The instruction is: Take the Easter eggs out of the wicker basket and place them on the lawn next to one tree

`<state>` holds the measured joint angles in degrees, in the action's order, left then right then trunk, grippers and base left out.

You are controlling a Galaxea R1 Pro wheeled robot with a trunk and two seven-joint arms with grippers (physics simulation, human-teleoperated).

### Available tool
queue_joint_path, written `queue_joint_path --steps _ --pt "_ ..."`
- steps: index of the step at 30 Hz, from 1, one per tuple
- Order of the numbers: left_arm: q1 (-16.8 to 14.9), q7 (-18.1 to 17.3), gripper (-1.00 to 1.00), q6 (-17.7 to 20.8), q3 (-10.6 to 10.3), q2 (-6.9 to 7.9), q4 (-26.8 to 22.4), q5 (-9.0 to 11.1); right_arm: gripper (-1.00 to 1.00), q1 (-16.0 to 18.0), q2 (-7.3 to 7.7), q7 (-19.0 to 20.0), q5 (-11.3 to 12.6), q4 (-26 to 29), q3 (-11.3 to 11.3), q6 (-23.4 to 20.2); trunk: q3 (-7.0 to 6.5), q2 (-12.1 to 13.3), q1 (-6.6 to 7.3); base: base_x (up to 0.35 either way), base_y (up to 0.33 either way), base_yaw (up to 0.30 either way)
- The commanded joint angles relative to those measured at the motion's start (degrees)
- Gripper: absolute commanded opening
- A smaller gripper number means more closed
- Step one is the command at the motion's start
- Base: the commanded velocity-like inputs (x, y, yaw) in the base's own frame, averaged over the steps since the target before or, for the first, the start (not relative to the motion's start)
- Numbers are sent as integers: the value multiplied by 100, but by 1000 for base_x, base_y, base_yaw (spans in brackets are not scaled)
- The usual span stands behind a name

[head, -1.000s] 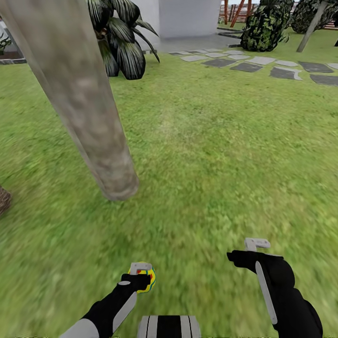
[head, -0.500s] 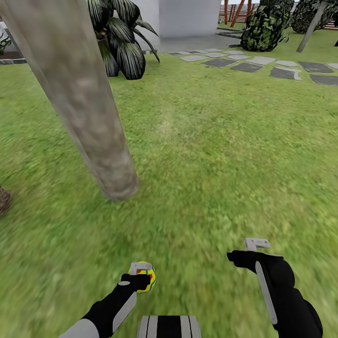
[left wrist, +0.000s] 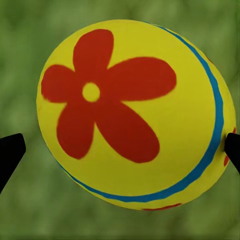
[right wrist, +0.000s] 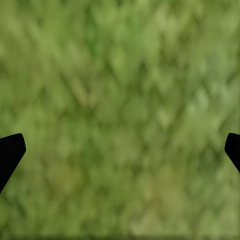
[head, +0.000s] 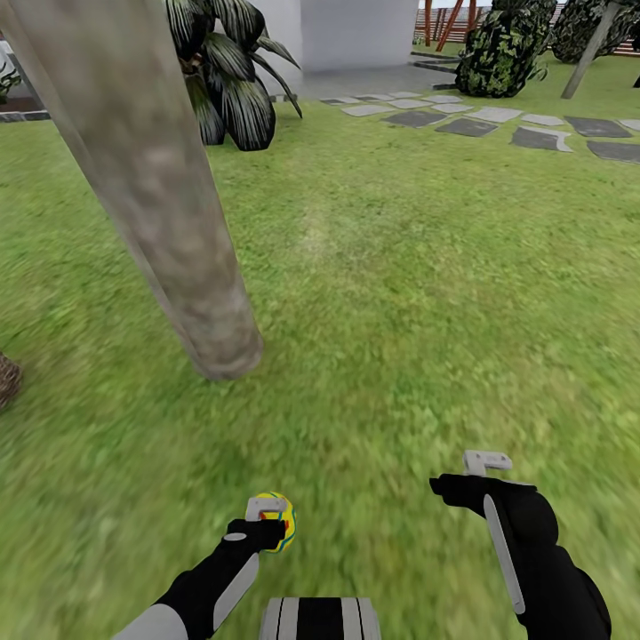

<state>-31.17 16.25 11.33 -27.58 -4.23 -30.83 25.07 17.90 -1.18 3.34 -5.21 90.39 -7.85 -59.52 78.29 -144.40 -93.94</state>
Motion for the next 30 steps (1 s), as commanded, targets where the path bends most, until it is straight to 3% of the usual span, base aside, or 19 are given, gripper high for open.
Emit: queue_joint_path --steps 1,11,30 --pt "-3 62 100 27 -28 10 303 16 100 3 -5 35 -50 5 -6 -24 4 -1 0 0 0 0" --pt "-3 62 100 27 -25 10 304 16 100 3 -5 35 -50 5 -6 -24 4 -1 0 0 0 0" --pt "-3 62 100 36 -26 10 314 16 100 3 -5 35 -50 5 -6 -24 -417 24 49 0 0 0"
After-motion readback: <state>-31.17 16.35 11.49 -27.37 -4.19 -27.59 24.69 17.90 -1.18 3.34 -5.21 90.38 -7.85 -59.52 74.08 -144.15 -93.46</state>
